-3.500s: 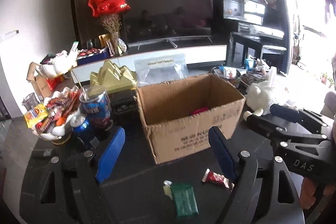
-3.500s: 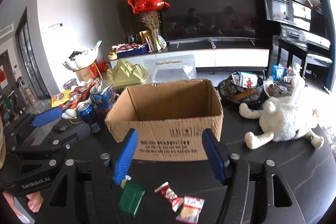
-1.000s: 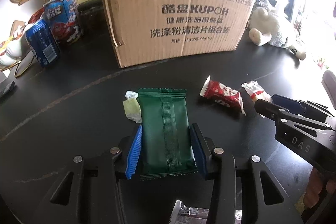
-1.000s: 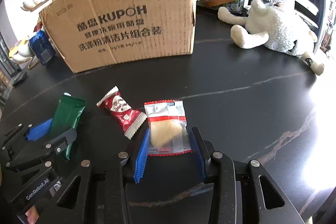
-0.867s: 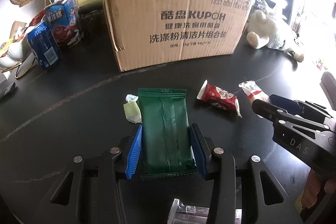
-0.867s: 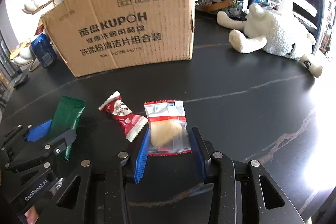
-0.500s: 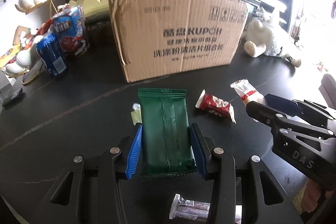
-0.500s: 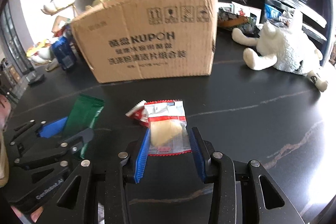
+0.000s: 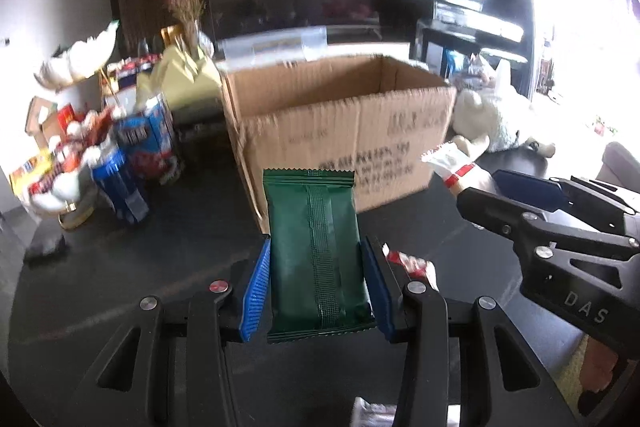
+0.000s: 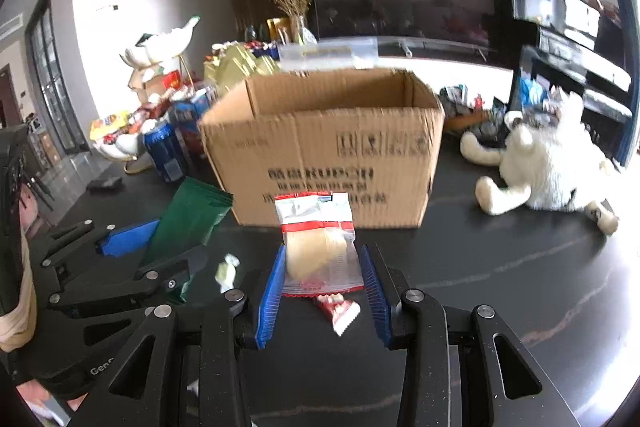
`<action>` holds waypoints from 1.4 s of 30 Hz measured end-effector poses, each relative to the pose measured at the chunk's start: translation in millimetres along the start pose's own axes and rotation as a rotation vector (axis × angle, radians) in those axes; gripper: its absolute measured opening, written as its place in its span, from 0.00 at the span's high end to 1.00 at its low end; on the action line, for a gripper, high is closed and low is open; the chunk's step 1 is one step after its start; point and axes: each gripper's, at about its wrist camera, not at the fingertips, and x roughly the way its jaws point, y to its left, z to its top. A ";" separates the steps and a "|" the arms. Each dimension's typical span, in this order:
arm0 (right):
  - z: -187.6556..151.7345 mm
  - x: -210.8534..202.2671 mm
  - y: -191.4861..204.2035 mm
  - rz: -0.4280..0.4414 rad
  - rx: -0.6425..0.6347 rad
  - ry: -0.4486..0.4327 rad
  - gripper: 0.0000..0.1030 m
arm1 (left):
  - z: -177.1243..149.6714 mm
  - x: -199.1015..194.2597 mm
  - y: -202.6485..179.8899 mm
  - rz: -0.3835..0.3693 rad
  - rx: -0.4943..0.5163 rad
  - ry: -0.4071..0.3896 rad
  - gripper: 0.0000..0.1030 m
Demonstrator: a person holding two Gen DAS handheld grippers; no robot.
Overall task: Organize snacks
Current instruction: 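Carry both packets into the box and open both tools to release them, then withdraw both tools from the box toward the table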
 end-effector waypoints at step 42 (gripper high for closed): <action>103.9 54.2 -25.3 -0.009 -0.006 -0.071 0.48 | 120.5 46.0 30.3 0.024 -0.006 -0.072 0.40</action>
